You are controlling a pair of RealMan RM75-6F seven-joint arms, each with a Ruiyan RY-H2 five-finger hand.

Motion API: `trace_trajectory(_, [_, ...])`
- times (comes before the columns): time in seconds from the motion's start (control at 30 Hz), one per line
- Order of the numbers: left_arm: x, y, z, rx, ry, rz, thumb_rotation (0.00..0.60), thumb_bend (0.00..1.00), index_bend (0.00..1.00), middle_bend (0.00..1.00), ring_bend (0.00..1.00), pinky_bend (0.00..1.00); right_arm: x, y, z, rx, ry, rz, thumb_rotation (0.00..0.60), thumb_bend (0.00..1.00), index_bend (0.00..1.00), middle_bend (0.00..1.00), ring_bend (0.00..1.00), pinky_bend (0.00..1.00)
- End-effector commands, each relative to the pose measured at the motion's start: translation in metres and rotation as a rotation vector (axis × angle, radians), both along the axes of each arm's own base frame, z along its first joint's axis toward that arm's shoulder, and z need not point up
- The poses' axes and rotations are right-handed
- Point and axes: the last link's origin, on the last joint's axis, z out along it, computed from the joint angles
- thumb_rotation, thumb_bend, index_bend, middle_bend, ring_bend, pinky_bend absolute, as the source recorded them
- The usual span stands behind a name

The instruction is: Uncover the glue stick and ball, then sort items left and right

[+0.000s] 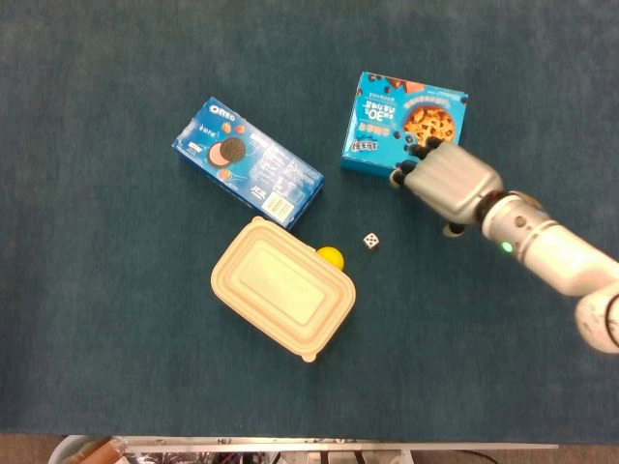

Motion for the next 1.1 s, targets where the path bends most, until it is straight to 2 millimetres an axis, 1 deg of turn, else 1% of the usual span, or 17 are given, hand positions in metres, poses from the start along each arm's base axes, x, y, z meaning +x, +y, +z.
trace_trajectory(0.03, [-0.001,0.001,0.000,0.000,-0.002,0.001,0.600,0.35,0.27,0.14,0.04,0.04,0.007,0.000,0.010,-0.018,-0.063,-0.015,0.600,0.00,0.26,0.30,0.15,0.19])
trace_trajectory(0.13, [-0.001,0.001,0.000,0.001,-0.004,-0.001,0.600,0.35,0.27,0.14,0.04,0.04,0.022,-0.007,0.010,-0.031,-0.109,0.002,0.600,0.00,0.26,0.30,0.15,0.19])
trace_trajectory(0.2, [-0.001,0.000,0.000,0.002,-0.003,0.001,0.600,0.35,0.27,0.14,0.04,0.04,0.032,-0.014,0.004,-0.035,-0.122,0.015,0.600,0.00,0.26,0.30,0.15,0.19])
trace_trajectory(0.4, [-0.004,-0.006,0.004,0.017,0.001,0.018,0.600,0.35,0.27,0.14,0.04,0.04,0.066,-0.033,-0.023,-0.046,-0.119,0.063,0.600,0.00,0.26,0.30,0.15,0.19])
trace_trajectory(0.47, [-0.005,-0.008,0.006,0.022,0.003,0.027,0.600,0.35,0.27,0.14,0.04,0.04,0.074,-0.037,-0.034,-0.047,-0.106,0.074,0.600,0.00,0.26,0.30,0.15,0.19])
trace_trajectory(0.6, [-0.008,-0.011,0.008,0.028,0.003,0.046,0.600,0.35,0.27,0.14,0.04,0.04,0.088,-0.043,-0.051,-0.015,-0.091,0.042,0.600,0.00,0.26,0.30,0.15,0.19])
trace_trajectory(0.7, [-0.009,-0.013,0.009,0.034,0.006,0.051,0.600,0.35,0.27,0.14,0.04,0.04,0.093,-0.049,-0.060,-0.005,-0.065,0.018,0.600,0.00,0.26,0.30,0.15,0.18])
trace_trajectory(0.8, [-0.010,-0.014,0.010,0.037,0.005,0.056,0.600,0.35,0.27,0.14,0.04,0.04,0.093,-0.054,-0.064,-0.002,-0.036,-0.008,0.600,0.00,0.26,0.30,0.15,0.17])
trace_trajectory(0.93, [-0.012,-0.014,0.010,0.034,0.005,0.060,0.600,0.35,0.27,0.14,0.04,0.04,0.085,-0.060,-0.063,-0.016,0.001,-0.042,0.600,0.00,0.26,0.30,0.15,0.15])
trace_trajectory(1.1, [-0.012,-0.013,0.009,0.032,0.000,0.052,0.600,0.35,0.27,0.14,0.04,0.04,0.072,-0.062,-0.052,-0.030,0.029,-0.073,0.600,0.00,0.26,0.30,0.17,0.15])
